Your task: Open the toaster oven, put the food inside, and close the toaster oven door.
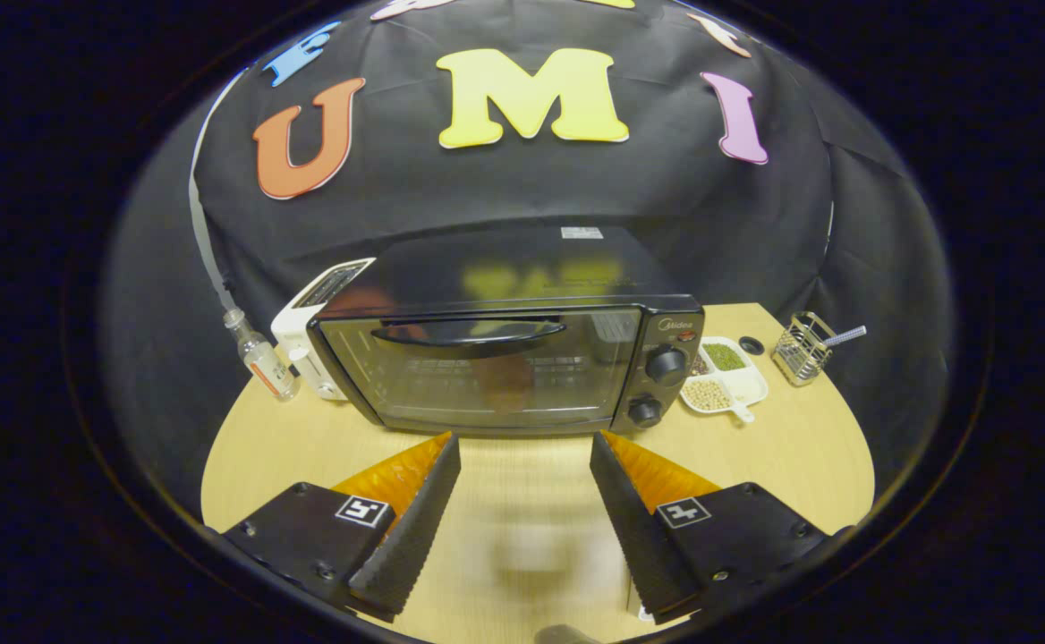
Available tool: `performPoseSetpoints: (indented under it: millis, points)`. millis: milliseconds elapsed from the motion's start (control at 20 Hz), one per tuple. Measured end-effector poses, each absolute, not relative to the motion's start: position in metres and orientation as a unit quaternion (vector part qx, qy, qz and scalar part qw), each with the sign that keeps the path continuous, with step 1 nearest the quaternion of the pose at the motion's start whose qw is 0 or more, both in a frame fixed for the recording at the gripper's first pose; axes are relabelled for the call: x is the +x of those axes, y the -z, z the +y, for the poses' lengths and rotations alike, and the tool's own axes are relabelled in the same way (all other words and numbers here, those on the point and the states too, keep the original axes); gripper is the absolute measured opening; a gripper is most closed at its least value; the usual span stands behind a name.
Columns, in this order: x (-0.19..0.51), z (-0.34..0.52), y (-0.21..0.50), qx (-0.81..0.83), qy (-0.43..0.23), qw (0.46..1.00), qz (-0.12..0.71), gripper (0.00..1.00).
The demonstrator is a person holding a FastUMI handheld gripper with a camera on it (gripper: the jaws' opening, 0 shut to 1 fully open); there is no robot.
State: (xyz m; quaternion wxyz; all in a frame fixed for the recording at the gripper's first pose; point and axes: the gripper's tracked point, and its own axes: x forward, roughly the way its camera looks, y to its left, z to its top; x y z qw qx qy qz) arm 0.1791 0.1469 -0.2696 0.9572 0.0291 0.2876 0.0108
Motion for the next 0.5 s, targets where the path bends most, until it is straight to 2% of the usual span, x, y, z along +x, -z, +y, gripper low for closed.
performPoseSetpoints:
  millis: [250,500]
  points:
    - [0.156,0.124,0.228,0.007,-0.007,0.968,0.25,0.94]
    - [0.119,0.079,0.132,-0.019,0.0,0.986,0.163,0.94]
